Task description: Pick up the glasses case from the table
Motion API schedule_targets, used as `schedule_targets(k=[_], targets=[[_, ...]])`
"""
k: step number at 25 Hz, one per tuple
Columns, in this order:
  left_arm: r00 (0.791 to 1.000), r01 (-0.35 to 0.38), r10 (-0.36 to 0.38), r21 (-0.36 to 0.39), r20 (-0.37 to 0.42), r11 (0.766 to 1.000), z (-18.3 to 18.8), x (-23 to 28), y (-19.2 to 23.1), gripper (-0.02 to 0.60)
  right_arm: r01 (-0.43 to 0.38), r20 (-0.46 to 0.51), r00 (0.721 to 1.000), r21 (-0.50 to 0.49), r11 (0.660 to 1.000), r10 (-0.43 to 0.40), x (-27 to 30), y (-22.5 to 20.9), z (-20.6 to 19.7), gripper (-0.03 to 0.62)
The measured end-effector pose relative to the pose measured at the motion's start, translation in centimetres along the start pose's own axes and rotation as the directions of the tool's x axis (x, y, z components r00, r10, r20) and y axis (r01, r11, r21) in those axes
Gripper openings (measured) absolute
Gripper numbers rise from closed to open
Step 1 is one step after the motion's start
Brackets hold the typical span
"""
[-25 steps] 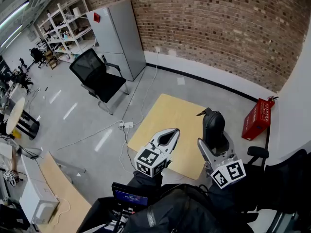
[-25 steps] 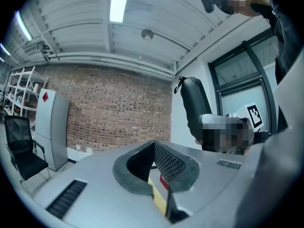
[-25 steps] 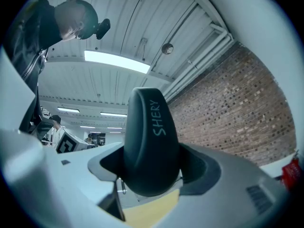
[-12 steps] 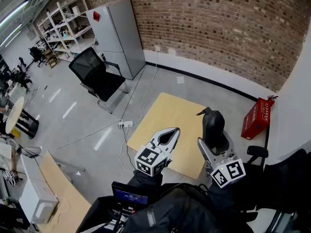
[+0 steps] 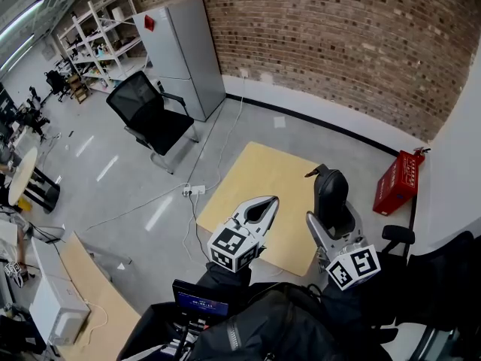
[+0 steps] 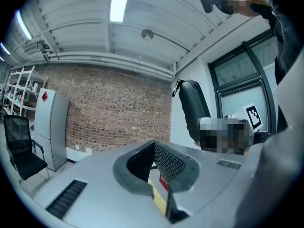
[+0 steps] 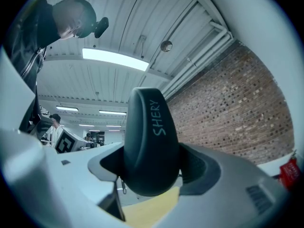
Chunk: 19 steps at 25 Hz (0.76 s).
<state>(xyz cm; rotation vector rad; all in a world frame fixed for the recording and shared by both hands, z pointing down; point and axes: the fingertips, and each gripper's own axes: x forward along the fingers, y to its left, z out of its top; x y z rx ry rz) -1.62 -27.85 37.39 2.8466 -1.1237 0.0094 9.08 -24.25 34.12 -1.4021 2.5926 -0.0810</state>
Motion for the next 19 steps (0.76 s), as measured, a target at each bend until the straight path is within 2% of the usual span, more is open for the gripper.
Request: schedule_targets(k=[19], targets=[[1.000,0.012,-0.012,0.013,-0.017,1.000,-0.51,0.72,-0.10,0.000,-0.006,-0.027,1.000,-0.044,0.999,0.005,0.12,0.03,-0.88,0.347]])
